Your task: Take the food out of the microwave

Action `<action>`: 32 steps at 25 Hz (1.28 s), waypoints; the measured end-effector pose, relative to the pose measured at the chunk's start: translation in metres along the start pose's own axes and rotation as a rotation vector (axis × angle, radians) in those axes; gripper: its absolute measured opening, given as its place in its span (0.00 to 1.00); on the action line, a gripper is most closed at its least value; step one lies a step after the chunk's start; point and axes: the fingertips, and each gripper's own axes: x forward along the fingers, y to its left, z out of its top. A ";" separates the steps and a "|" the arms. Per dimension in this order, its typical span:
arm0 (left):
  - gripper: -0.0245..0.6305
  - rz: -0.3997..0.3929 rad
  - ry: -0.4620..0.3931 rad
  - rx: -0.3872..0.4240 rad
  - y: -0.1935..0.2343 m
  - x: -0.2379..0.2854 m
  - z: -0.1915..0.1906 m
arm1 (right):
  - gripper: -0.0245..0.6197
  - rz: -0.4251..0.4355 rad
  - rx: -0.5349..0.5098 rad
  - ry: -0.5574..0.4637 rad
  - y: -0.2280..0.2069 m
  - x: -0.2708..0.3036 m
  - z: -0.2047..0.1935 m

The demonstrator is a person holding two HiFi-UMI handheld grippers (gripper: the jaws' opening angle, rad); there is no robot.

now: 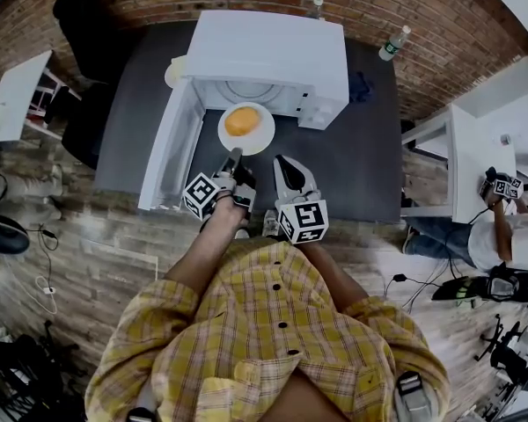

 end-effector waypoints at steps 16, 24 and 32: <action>0.05 -0.035 0.021 0.016 -0.019 -0.022 -0.010 | 0.04 -0.008 0.014 0.029 -0.001 0.001 -0.017; 0.05 -0.040 0.010 0.017 -0.017 -0.029 -0.010 | 0.04 -0.005 0.033 0.031 -0.004 0.000 -0.021; 0.05 -0.070 0.010 0.006 -0.025 -0.026 -0.011 | 0.04 0.001 0.025 0.033 -0.003 0.004 -0.020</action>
